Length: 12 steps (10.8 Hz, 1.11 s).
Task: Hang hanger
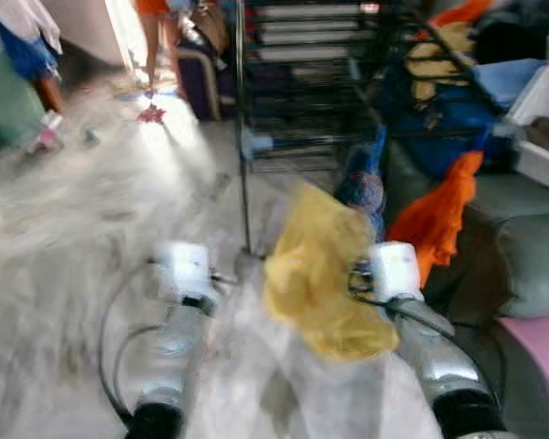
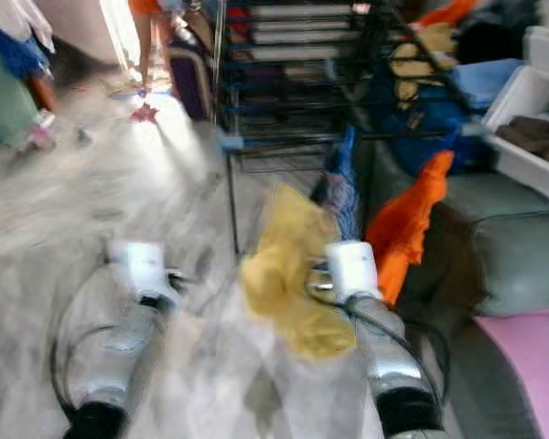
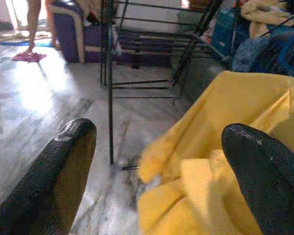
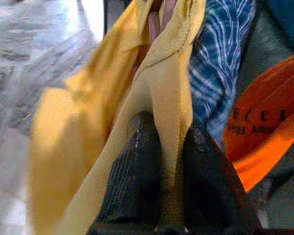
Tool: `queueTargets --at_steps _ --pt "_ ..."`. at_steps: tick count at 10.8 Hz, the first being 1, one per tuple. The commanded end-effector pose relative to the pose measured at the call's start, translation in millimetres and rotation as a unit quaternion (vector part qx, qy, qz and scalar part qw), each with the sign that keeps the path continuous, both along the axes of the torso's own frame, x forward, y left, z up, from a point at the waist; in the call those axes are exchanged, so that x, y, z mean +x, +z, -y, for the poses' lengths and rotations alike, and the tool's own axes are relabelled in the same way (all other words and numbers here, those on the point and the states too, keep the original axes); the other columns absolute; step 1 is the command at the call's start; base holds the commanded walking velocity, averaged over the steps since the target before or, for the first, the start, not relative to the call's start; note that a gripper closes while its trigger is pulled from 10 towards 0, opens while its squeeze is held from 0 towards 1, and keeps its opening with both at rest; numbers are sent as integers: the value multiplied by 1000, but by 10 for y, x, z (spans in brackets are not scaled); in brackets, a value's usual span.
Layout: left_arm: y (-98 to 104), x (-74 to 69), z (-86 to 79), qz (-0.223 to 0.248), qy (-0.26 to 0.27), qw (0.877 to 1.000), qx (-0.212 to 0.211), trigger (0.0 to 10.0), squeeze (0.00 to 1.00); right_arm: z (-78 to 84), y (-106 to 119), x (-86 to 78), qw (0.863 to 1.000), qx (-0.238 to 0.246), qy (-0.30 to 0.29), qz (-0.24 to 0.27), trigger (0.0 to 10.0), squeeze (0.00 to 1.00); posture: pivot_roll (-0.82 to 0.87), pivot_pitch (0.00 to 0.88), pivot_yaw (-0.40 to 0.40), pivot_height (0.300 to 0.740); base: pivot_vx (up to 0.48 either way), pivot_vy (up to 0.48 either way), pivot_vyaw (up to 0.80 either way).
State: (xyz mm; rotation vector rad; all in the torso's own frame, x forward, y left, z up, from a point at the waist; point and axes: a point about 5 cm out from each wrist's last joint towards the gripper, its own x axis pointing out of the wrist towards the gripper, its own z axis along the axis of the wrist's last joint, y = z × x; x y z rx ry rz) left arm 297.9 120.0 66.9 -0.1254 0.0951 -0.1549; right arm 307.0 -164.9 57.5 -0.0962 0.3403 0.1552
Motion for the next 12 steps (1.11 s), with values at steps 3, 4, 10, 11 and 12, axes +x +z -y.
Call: queueTargets --at_steps 3,4,10,11,12 --pt "7 16 -131 -3 20 1000 9 10000 1000 -148 183 113 999 9 29 38 10000 0 -42 0 -16 740 189 400 0" --pt "2 14 -123 -1 16 1000 21 10000 1000 -156 186 123 999 7 29 39 10000 0 -41 0 -17 740 0 428 0" --pt "-36 -14 -66 -10 9 1000 20 10000 0 -7 290 217 997 -16 -11 69 10000 0 -42 0 -20 740 458 0 0" --pt "-53 -28 -64 -16 6 999 32 10000 0 -5 299 232 997 -17 -12 69 10000 0 -39 0 -23 740 0 0 0" --pt "-68 -41 -79 -17 12 999 29 10000 0 -21 288 245 998 -13 -4 61 10000 0 -38 0 -24 740 0 0 0"
